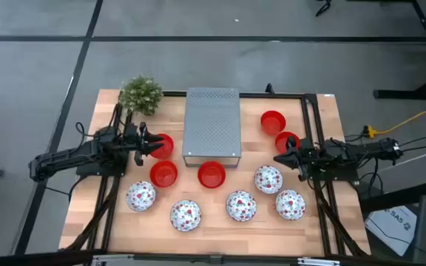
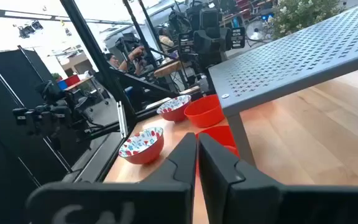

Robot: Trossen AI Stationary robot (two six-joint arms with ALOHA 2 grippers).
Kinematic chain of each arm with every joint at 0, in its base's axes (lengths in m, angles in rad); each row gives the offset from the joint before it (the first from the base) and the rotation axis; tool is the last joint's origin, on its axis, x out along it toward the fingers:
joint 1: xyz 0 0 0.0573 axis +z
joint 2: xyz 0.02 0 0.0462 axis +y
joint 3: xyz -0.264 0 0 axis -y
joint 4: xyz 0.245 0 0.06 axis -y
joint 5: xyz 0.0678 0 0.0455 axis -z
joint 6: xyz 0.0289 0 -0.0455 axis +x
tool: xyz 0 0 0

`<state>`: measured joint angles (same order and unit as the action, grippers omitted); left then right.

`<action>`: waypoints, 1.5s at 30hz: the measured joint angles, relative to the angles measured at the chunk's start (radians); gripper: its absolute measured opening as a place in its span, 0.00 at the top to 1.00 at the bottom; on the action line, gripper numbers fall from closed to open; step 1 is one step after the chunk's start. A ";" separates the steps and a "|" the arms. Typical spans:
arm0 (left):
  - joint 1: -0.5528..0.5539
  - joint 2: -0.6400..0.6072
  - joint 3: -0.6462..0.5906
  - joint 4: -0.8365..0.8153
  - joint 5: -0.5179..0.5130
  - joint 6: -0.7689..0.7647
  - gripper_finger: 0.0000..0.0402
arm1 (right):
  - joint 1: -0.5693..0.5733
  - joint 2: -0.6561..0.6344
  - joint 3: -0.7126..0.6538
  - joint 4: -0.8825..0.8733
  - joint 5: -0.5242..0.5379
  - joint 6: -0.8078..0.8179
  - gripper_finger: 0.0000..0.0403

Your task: Pick & Place Mini bowls

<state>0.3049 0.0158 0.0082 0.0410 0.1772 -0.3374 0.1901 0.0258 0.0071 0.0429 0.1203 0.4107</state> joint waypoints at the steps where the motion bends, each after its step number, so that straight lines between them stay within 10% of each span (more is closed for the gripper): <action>1: 0.000 0.000 0.000 0.000 0.000 0.000 0.68 | 0.000 0.000 0.000 0.000 0.000 0.000 0.95; 15: 0.000 0.000 0.000 0.000 0.000 0.000 0.68 | 0.000 0.000 0.001 -0.002 0.000 0.000 0.95; 26: 0.000 0.000 0.000 0.000 0.000 0.000 0.68 | 0.000 0.031 0.289 -0.427 0.000 0.000 0.95; 45: 0.000 0.000 0.000 0.000 0.000 0.000 0.68 | 0.045 0.620 0.868 -0.728 0.000 0.000 0.95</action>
<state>0.3050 0.0156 0.0086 0.0414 0.1772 -0.3374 0.2354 0.6458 0.8752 -0.6853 0.1207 0.4106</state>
